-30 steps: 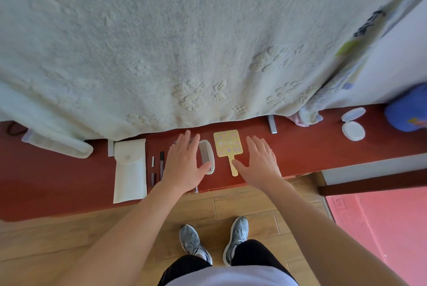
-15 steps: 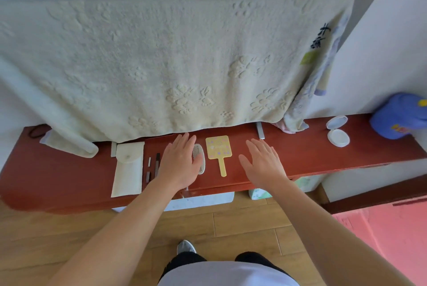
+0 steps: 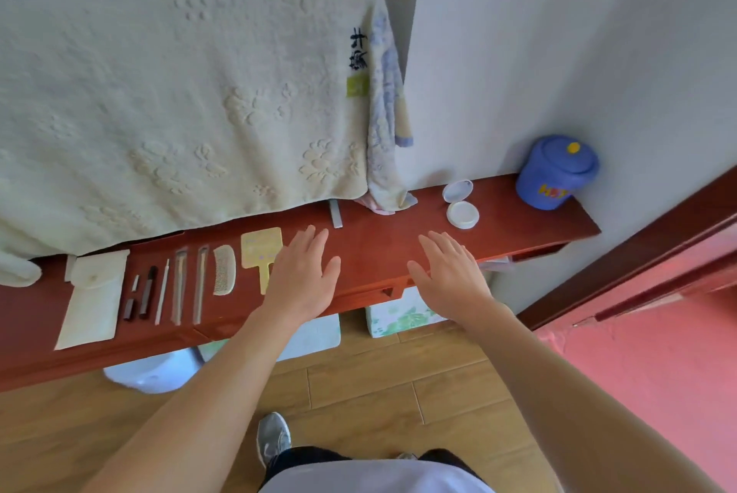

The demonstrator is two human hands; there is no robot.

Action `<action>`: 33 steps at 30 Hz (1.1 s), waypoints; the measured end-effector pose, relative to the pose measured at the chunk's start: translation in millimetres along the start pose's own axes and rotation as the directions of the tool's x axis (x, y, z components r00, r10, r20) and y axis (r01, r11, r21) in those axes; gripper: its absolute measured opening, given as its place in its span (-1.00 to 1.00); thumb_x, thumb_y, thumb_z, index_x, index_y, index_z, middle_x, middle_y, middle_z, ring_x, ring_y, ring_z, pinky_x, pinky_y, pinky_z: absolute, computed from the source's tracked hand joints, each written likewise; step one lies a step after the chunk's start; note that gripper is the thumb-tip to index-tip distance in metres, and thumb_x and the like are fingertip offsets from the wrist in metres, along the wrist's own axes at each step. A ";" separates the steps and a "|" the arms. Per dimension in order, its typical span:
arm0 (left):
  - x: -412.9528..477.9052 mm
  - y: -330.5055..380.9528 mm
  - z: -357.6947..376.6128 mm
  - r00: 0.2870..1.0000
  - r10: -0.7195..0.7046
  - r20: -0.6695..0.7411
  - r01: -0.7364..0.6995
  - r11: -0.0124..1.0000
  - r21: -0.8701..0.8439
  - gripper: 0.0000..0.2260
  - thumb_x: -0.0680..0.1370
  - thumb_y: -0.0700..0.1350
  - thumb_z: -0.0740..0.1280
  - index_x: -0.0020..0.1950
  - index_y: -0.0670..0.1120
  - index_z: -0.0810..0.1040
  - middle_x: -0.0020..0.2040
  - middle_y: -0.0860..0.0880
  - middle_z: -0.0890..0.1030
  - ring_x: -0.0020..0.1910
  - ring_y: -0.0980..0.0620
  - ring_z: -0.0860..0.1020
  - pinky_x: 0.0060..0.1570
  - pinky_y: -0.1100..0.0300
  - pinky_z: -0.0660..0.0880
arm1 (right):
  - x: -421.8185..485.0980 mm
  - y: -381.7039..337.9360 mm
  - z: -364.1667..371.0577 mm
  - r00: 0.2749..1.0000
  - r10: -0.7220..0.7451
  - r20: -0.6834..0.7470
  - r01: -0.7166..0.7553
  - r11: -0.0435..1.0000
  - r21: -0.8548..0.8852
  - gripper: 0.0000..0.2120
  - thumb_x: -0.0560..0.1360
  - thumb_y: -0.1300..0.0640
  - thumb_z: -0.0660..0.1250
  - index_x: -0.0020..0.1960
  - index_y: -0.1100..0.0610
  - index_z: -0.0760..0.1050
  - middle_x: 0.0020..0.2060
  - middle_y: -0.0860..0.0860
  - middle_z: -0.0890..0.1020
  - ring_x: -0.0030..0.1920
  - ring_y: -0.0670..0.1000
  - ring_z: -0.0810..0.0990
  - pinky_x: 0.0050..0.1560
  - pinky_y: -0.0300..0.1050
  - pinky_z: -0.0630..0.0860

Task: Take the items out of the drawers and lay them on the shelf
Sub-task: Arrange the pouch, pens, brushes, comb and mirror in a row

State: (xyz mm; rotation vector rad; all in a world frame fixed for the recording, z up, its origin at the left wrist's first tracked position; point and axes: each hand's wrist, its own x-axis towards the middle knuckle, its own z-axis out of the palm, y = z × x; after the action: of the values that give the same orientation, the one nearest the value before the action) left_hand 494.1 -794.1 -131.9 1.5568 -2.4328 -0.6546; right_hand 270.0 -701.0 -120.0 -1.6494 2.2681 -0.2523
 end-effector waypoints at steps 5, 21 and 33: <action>19.9 47.4 12.9 0.997 0.067 0.024 -0.067 0.998 0.015 -0.51 0.67 0.06 0.09 0.58 -0.07 0.18 0.60 -0.07 0.17 0.58 -0.04 0.09 0.54 -0.05 0.09 | -2.6 48.6 -25.5 0.999 0.045 -0.023 -0.045 0.999 0.006 -0.43 0.61 -0.12 0.09 0.53 0.13 0.20 0.52 0.05 0.24 0.54 0.08 0.13 0.52 0.11 0.10; 149.0 119.2 65.9 0.969 0.220 0.113 -0.211 0.974 -0.085 -0.49 0.66 0.05 0.16 0.58 -0.07 0.18 0.58 -0.04 0.22 0.56 -0.01 0.17 0.51 0.04 0.16 | 82.9 152.5 -57.7 0.968 0.248 -0.046 -0.246 0.968 0.039 -0.38 0.59 -0.13 0.15 0.56 0.11 0.14 0.53 0.04 0.21 0.53 0.05 0.14 0.51 0.01 0.12; 183.8 153.3 112.2 0.987 -0.058 0.153 0.077 0.989 -0.122 -0.45 0.63 0.13 0.20 0.57 -0.01 0.17 0.56 0.05 0.25 0.51 0.04 0.25 0.44 0.09 0.24 | 180.1 228.6 -63.0 0.981 0.073 0.178 -0.091 0.991 0.099 -0.34 0.57 -0.15 0.21 0.56 0.11 0.12 0.53 0.04 0.21 0.51 0.04 0.20 0.48 -0.02 0.20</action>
State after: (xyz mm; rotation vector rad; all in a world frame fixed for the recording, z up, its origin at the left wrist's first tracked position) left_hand 246.5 -874.6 -177.1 1.5986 -2.3945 -0.9520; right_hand -6.4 -802.2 -164.3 -1.4607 2.1476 -0.1982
